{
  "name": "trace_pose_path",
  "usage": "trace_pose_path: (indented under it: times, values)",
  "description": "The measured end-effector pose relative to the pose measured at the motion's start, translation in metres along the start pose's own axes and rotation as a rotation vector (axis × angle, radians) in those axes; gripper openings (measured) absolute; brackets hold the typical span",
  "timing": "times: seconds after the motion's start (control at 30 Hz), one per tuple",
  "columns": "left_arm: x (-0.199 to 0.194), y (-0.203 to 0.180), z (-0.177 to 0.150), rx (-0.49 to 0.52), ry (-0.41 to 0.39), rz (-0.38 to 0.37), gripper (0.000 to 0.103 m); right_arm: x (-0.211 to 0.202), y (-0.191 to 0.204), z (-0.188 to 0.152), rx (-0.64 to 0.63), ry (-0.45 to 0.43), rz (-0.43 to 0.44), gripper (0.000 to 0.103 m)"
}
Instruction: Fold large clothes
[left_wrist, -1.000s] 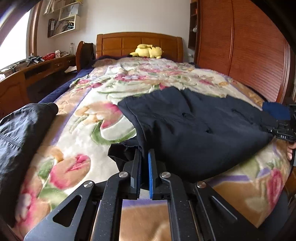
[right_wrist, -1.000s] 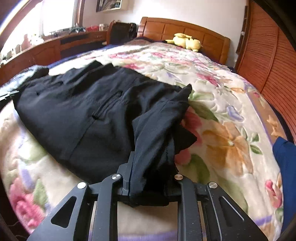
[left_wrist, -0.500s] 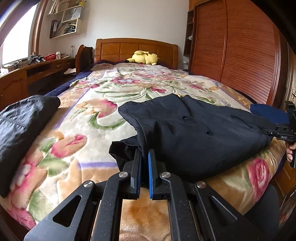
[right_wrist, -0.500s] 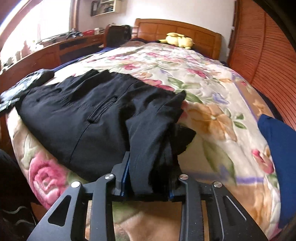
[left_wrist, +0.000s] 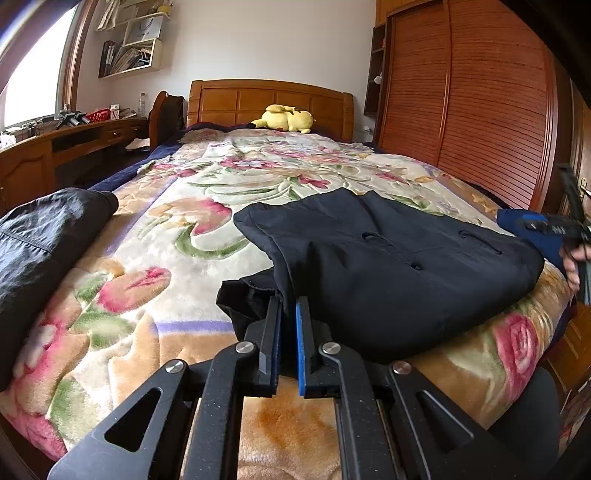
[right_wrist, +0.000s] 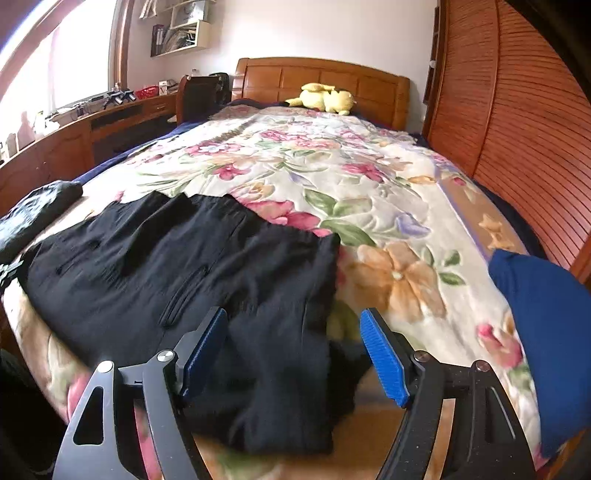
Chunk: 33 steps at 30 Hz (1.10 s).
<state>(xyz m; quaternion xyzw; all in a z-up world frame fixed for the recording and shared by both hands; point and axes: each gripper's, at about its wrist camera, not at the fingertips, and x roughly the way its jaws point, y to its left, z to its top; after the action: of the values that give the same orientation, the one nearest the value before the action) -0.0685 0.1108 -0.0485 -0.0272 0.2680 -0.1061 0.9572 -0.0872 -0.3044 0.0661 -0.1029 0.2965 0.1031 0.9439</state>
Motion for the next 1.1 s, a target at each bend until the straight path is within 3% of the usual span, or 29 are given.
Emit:
trace_pose_path:
  times: [0.13, 0.33, 0.6, 0.67, 0.7, 0.77, 0.83, 0.9, 1.03, 1.1]
  values:
    - [0.001, -0.004, 0.000, 0.021, -0.002, 0.022, 0.007, 0.044, -0.006, 0.034, -0.015, 0.046, -0.023, 0.076]
    - [0.003, -0.006, 0.001, 0.031, 0.001, 0.036, 0.007, 0.128, -0.029, 0.071, 0.071, 0.193, 0.033, 0.076]
    - [0.005, -0.004, 0.002, 0.021, 0.009, 0.027, 0.007, 0.195, -0.050, 0.073, 0.145, 0.314, 0.013, 0.076]
    - [0.006, -0.002, 0.003, 0.016, 0.011, 0.021, 0.007, 0.202, -0.052, 0.070, 0.164, 0.309, 0.048, 0.055]
    - [0.005, -0.001, 0.004, 0.012, 0.012, 0.018, 0.007, 0.202, -0.052, 0.071, 0.167, 0.303, 0.066, 0.050]
    - [0.006, -0.001, 0.005, 0.011, 0.014, 0.016, 0.007, 0.206, -0.050, 0.070, 0.153, 0.307, 0.091, 0.022]
    - [0.006, -0.001, 0.005, 0.013, 0.015, 0.017, 0.007, 0.207, -0.046, 0.071, 0.119, 0.308, 0.099, 0.008]
    - [0.006, -0.001, 0.006, 0.017, 0.015, 0.020, 0.007, 0.202, -0.042, 0.073, 0.073, 0.282, 0.089, 0.003]
    - [0.008, 0.000, 0.006, 0.016, 0.020, 0.020, 0.007, 0.181, -0.048, 0.085, 0.092, 0.144, -0.041, 0.002]
    - [0.009, -0.002, 0.005, 0.018, 0.024, 0.023, 0.007, 0.179, -0.046, 0.085, 0.083, 0.137, -0.061, 0.002]
